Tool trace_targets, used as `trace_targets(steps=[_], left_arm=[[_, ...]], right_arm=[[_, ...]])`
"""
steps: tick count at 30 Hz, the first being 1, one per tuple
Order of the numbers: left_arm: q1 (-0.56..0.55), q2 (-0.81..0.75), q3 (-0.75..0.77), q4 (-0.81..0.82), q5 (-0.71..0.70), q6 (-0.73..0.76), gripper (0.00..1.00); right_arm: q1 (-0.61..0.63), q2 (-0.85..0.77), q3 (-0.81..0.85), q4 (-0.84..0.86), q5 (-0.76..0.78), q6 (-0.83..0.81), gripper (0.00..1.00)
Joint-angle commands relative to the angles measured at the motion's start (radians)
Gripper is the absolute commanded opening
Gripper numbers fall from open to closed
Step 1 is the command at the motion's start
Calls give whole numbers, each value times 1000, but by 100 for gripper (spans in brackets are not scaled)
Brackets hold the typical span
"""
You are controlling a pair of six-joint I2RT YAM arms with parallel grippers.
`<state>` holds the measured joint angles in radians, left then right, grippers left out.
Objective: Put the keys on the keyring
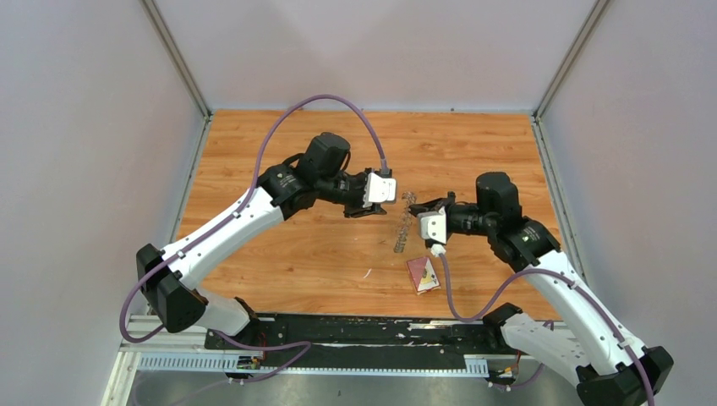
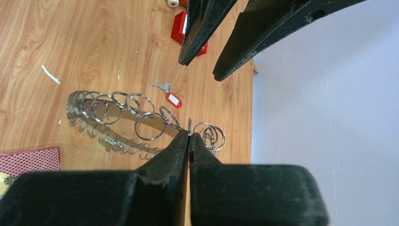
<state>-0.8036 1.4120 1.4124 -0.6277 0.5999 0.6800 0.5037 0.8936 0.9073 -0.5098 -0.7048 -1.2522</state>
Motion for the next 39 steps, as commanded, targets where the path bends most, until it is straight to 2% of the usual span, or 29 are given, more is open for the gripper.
trace_targets(steps=[1,5,8,17,25,29,39], left_arm=[[1,0,1,43,48,-12,41],[0,-3,-4,45,79,-25,40],[-2,-8,-4,50,111,-34,37],[-3,-28,18,-21,248,-20,34],[-3,-67,-22,1,229,-19,29],[-3,-75,-47,73,181,-94,26],[-3,-65,-64,156,113,-185,22]], right_arm=[[7,-36,1,66,-26,-15,0],[7,-45,1,59,-35,-12,0],[6,-46,7,59,-95,31,0],[-18,-3,25,170,-291,369,0],[-37,55,-9,335,-355,603,0],[-48,74,-20,403,-359,688,0],[-57,91,-24,454,-350,775,0]])
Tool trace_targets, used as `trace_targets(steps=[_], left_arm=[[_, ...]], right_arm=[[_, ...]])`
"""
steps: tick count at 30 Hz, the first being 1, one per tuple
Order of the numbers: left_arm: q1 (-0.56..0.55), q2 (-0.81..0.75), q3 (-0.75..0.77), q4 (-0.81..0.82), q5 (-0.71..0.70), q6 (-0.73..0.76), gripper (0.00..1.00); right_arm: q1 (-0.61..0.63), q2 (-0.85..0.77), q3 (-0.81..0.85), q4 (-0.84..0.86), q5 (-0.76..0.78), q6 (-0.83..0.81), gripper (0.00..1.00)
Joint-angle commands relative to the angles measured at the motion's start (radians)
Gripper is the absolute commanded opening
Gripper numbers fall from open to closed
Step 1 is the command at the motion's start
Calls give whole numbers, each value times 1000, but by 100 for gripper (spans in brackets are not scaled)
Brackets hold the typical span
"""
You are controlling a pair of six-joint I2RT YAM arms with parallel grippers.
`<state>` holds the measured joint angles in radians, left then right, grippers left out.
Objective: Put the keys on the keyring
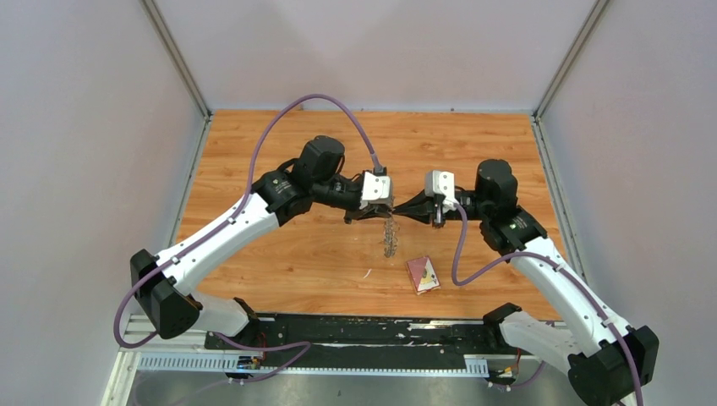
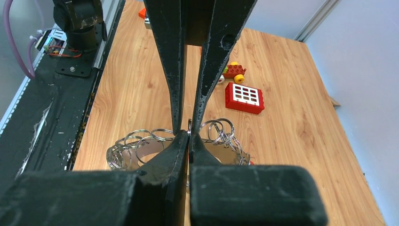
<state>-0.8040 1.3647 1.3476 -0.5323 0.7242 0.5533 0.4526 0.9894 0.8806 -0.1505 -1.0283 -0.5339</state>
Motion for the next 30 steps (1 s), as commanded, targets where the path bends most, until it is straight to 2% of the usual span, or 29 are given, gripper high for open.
trace_targets(steps=[1,9,13,17,20,26,30], left_arm=[[-3,-17,1,65,-13,-64,20],[-3,-17,8,77,-37,-86,0],[-3,-15,17,78,-80,-121,0],[-3,-8,59,7,-127,-116,0],[-6,10,116,-84,-166,-105,0],[-31,95,294,-338,-252,-61,0],[-46,131,389,-442,-319,-74,0]], right_arm=[[-8,-5,1,96,-26,58,0],[-10,-3,-10,100,-36,50,0],[-11,0,-15,98,-37,40,0],[-14,-1,-17,91,-27,33,0],[-17,4,-18,93,-22,38,5],[-18,11,-17,101,-12,61,24],[-20,9,-16,107,-9,76,27]])
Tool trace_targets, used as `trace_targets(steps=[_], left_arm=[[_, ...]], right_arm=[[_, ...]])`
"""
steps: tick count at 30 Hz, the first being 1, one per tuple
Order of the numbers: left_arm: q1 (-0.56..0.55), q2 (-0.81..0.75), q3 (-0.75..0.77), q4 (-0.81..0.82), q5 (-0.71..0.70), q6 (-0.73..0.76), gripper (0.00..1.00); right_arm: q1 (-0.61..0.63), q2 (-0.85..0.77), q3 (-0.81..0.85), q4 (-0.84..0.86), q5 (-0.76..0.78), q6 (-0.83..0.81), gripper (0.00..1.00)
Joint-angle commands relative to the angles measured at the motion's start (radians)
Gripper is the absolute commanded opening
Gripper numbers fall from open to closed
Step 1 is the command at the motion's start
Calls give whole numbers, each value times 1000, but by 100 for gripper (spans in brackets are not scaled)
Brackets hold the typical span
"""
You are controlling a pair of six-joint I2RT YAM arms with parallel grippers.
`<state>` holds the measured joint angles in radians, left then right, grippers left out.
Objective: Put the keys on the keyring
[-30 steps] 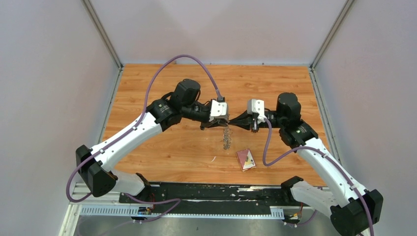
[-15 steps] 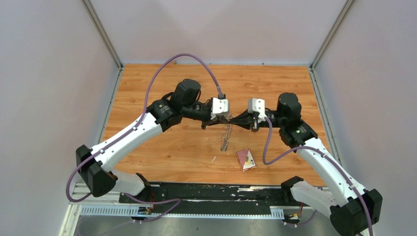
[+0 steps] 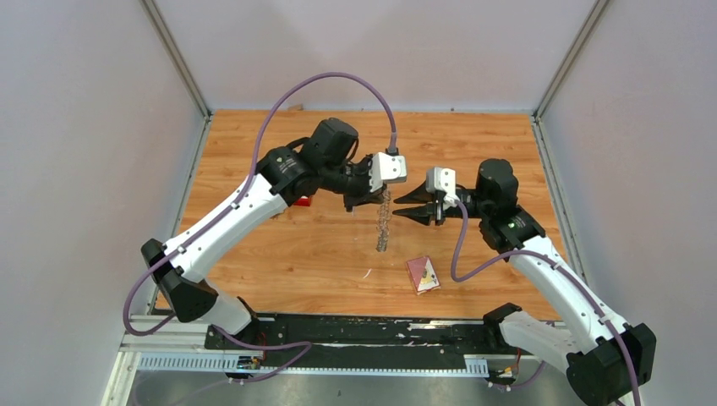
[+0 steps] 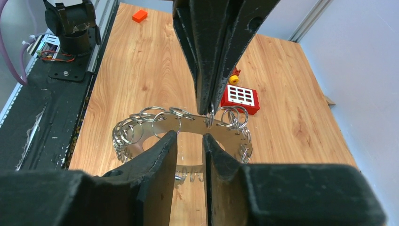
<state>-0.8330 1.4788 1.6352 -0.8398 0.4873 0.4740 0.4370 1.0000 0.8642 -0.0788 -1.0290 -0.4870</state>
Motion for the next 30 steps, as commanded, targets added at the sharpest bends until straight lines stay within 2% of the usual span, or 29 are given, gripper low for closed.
trace_targets(steps=[1,7,17,26,30], left_arm=[[-24,20,120,-154,-107,6,0],[-79,94,265,-337,-226,1,0],[-117,224,493,-541,-405,-43,0],[-118,216,473,-495,-337,-33,0],[-118,211,468,-458,-230,-28,0]], right_arm=[[-5,-2,0,39,-8,34,28],[-11,10,0,69,-6,94,27],[-70,32,-68,245,-31,237,23],[-75,70,-99,358,-90,317,22],[-75,86,-125,467,-117,395,21]])
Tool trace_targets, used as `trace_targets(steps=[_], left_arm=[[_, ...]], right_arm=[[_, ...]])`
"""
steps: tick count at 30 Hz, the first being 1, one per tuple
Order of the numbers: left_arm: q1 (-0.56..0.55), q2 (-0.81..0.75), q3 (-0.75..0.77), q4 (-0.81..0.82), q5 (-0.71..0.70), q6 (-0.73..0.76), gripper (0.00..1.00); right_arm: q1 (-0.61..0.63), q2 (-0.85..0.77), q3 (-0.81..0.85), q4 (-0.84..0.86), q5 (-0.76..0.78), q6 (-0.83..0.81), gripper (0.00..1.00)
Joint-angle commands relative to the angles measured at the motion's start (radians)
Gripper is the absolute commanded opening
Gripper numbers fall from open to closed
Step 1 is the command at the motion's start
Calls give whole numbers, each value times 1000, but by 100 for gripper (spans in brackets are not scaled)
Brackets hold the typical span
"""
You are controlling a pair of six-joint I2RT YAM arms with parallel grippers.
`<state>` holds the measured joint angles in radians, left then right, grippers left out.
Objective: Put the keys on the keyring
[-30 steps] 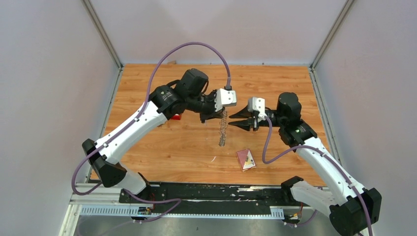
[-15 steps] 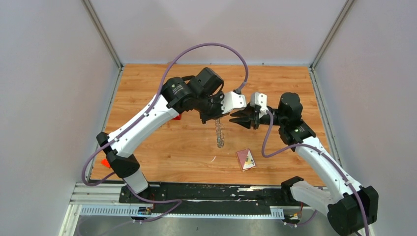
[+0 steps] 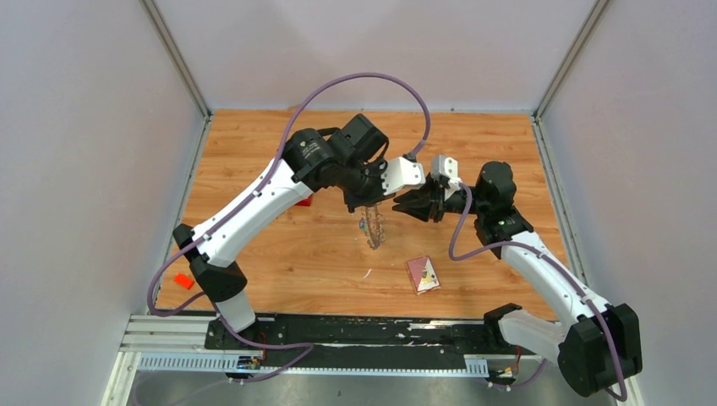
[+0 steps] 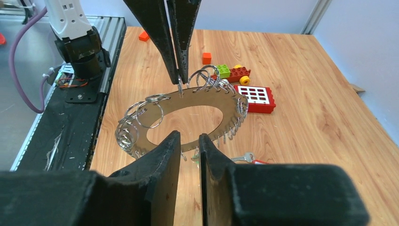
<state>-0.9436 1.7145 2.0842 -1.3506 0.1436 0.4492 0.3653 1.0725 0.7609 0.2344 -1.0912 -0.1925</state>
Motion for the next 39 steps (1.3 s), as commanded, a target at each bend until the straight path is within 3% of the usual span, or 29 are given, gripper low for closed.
trace_targets(steps=[1,5,13,17,23,32,39], left_arm=[[-7,-37,-4,83,148,-8,0],[-7,-80,-67,181,192,-26,0],[-7,-72,-87,197,214,-45,0],[-7,-74,-101,206,215,-49,0],[-7,-81,-115,214,224,-53,0],[11,-142,-170,280,261,-18,0],[107,-307,-421,550,385,1,16]], right_arm=[[-3,16,-30,184,-63,123,21],[-3,17,-53,285,-107,200,21],[-3,8,-54,321,-133,244,21],[-3,5,-54,321,-137,245,16],[-3,6,-51,301,-133,222,1],[-6,1,-10,205,-125,161,0],[-12,22,-3,369,-120,351,0]])
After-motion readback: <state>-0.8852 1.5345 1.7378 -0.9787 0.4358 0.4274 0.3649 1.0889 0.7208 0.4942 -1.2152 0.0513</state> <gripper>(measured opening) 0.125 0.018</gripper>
